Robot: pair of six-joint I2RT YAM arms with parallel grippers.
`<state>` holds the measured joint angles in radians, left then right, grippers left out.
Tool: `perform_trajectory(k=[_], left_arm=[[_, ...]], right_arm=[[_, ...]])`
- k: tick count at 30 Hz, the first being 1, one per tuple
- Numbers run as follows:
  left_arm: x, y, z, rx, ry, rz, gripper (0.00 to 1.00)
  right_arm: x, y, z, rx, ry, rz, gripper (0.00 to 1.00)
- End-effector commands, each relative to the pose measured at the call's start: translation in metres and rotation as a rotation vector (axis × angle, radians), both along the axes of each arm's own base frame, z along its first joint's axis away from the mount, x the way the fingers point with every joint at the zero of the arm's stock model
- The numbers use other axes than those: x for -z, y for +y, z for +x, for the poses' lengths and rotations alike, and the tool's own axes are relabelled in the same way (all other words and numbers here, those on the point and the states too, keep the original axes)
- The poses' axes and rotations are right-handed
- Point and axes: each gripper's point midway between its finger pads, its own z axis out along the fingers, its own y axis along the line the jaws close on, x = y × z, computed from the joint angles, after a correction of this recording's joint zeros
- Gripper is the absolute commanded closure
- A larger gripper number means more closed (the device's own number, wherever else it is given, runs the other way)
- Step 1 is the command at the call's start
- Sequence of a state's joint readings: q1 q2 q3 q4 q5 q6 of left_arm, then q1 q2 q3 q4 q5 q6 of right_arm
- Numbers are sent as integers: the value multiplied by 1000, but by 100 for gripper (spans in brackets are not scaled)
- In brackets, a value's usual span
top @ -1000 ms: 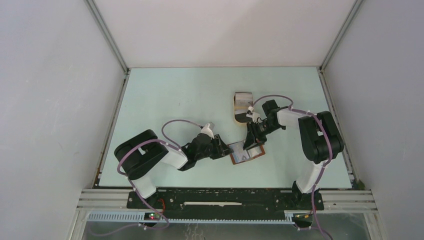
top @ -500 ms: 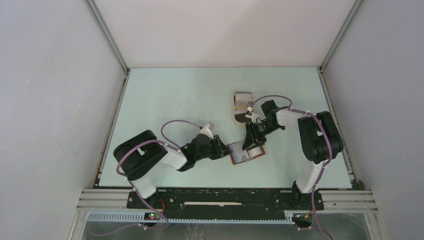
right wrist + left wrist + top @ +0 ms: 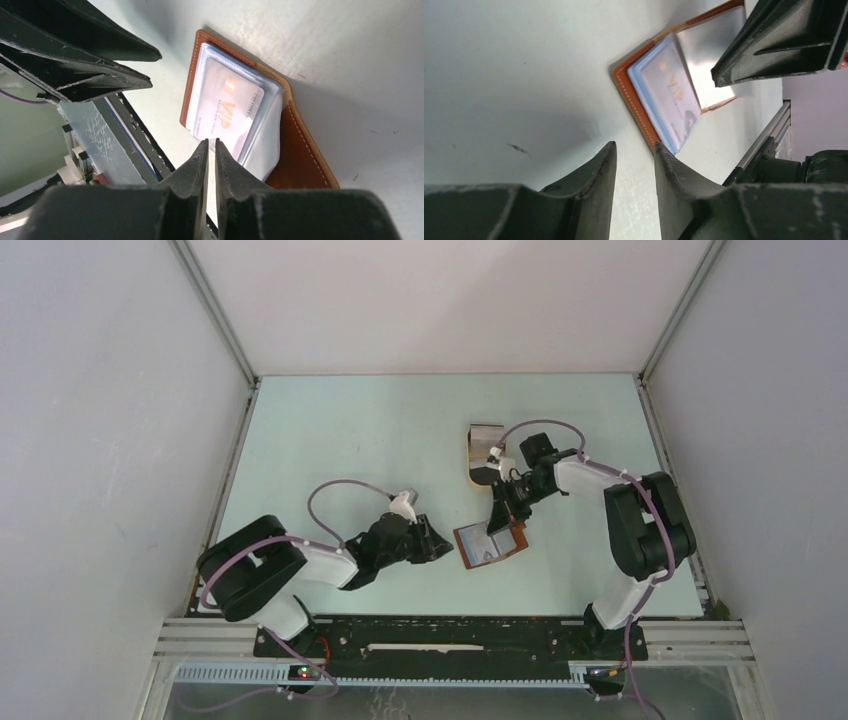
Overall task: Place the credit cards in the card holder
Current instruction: Insert the credit card into the card holder, then turn over the card slot in the card holder.
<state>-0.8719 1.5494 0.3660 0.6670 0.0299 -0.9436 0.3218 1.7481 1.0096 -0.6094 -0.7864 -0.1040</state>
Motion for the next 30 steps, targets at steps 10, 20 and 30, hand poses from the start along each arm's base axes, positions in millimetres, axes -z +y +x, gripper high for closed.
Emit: perform_trajectory(k=[10,20,30], left_arm=[[-69,13,14,10,-308,-43,61],[-75,-2,7,81,-324,-121,59],[-52,-35,4,123,-204,-213,61]], right_arm=[[-1,4,12,-110,-160,-102,92],[22,-1,13,-126,-150,-209,94],[35,-7,13,-130,-133,-273,95]])
